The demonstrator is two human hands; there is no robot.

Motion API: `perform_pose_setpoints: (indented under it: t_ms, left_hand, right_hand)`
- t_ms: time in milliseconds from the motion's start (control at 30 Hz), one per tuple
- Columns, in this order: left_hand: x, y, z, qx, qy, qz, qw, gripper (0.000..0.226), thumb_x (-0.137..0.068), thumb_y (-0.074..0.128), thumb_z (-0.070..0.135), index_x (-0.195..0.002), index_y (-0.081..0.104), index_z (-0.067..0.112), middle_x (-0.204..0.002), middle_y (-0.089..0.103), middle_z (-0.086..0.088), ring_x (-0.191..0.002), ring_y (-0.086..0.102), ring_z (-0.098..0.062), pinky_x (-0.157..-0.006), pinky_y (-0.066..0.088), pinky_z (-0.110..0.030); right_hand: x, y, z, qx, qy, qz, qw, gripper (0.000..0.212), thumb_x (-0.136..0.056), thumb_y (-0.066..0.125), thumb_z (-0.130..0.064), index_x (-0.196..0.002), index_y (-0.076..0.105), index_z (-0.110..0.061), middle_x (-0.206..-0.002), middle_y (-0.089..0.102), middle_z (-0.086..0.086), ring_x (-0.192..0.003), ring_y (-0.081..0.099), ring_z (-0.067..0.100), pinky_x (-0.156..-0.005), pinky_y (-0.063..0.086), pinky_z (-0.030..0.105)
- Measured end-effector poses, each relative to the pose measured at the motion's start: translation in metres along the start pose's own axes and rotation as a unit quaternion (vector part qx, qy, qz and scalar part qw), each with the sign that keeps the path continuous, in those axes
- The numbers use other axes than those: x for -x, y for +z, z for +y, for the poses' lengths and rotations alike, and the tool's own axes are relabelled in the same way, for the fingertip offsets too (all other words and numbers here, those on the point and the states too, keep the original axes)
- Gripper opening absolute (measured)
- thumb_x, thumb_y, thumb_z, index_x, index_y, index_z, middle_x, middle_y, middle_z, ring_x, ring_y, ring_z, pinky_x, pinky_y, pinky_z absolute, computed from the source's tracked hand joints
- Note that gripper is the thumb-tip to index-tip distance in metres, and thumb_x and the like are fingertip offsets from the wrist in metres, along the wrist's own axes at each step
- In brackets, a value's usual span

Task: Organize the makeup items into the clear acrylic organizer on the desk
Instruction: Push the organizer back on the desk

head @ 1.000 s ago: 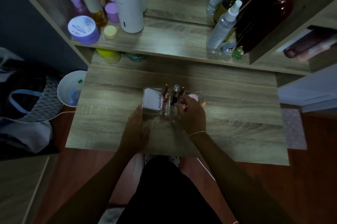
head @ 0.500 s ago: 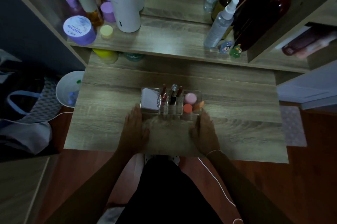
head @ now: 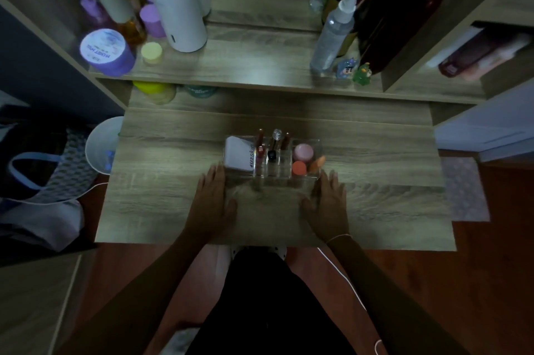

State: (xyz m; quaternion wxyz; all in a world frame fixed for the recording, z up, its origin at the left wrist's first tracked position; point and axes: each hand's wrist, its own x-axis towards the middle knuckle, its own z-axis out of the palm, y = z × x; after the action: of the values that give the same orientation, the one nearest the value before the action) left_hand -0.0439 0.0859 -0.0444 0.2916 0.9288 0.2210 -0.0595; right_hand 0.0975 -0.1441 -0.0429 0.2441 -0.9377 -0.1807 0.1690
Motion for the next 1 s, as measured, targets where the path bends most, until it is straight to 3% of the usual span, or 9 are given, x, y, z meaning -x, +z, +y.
perform_pose_setpoints:
  t_ms: [467, 1000]
  left_hand:
    - [-0.042, 0.028, 0.063, -0.015, 0.082, -0.021, 0.996, 0.074, -0.085, 0.044, 0.032, -0.146, 0.015, 0.001, -0.154, 0.023, -0.020, -0.143, 0.019, -0.031, -0.118, 0.010, -0.050]
    - [-0.079, 0.066, 0.152, 0.016, 0.102, -0.032, 0.994, 0.081, -0.079, 0.047, 0.030, -0.147, 0.011, 0.002, -0.154, 0.022, -0.020, -0.143, 0.017, -0.032, -0.118, 0.008, -0.050]
  right_hand:
    - [-0.015, -0.047, 0.061, 0.017, 0.036, 0.036, 0.999, 0.081, -0.082, 0.063, -0.034, -0.147, 0.020, -0.012, -0.154, 0.027, 0.018, -0.146, 0.012, 0.032, -0.119, 0.008, 0.050]
    - [-0.054, -0.109, 0.136, 0.008, 0.024, 0.043, 0.999, 0.074, -0.087, 0.058, -0.036, -0.146, 0.018, -0.015, -0.152, 0.032, 0.015, -0.144, 0.017, 0.033, -0.118, 0.012, 0.056]
